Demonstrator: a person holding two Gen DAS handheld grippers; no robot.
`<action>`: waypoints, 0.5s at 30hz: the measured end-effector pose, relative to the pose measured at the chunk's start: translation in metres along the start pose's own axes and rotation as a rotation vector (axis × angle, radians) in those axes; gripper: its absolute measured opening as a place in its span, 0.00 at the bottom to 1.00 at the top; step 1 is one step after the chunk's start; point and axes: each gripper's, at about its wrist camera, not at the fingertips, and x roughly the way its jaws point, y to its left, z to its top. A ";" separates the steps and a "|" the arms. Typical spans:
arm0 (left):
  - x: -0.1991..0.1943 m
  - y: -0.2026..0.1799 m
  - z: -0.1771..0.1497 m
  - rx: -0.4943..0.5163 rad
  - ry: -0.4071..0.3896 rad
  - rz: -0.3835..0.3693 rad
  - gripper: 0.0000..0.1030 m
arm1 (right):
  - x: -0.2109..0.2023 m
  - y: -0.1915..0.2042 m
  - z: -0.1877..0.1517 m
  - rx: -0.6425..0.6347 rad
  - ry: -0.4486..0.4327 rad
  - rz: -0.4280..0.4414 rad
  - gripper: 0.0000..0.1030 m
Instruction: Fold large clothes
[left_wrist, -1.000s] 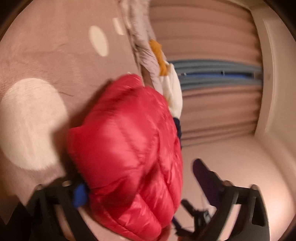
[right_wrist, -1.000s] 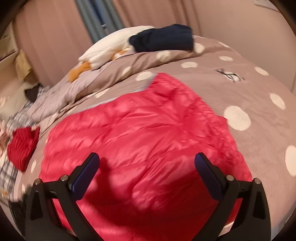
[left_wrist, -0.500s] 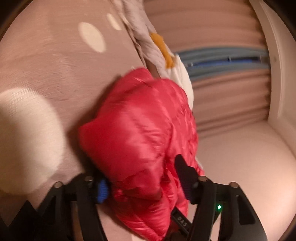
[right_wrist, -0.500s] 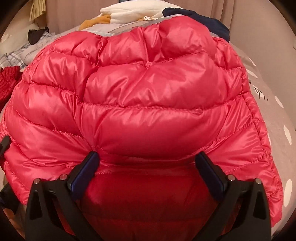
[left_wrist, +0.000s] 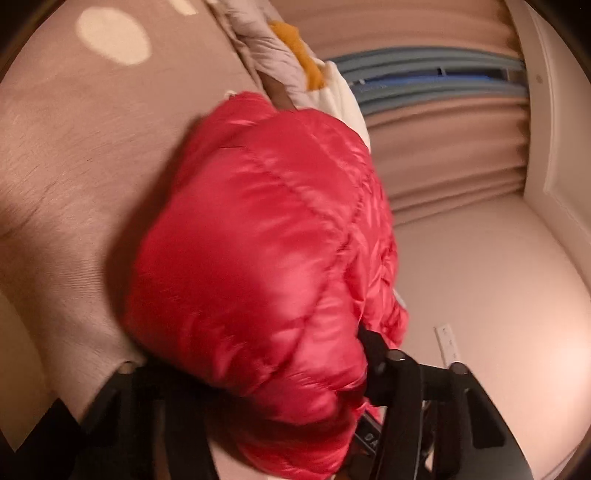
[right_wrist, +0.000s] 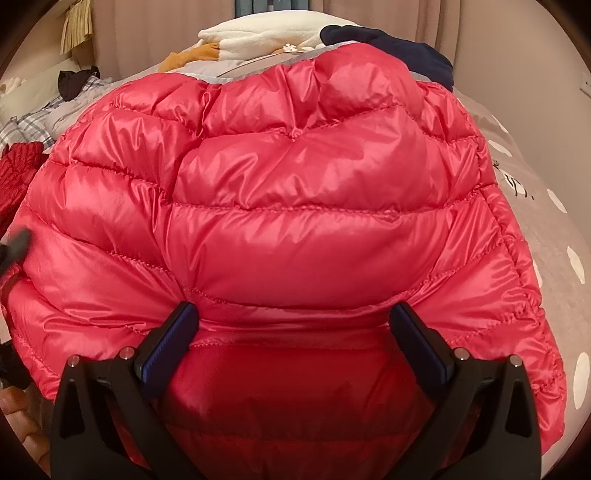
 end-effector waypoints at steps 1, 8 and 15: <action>0.000 0.000 0.000 0.002 -0.004 0.011 0.46 | 0.000 0.001 -0.001 0.001 -0.007 -0.009 1.00; -0.007 -0.010 -0.012 0.049 -0.073 0.118 0.42 | -0.009 -0.001 -0.010 0.017 -0.060 -0.007 1.00; -0.013 -0.018 -0.018 0.100 -0.127 0.198 0.41 | -0.039 -0.023 -0.012 0.122 -0.073 -0.003 0.99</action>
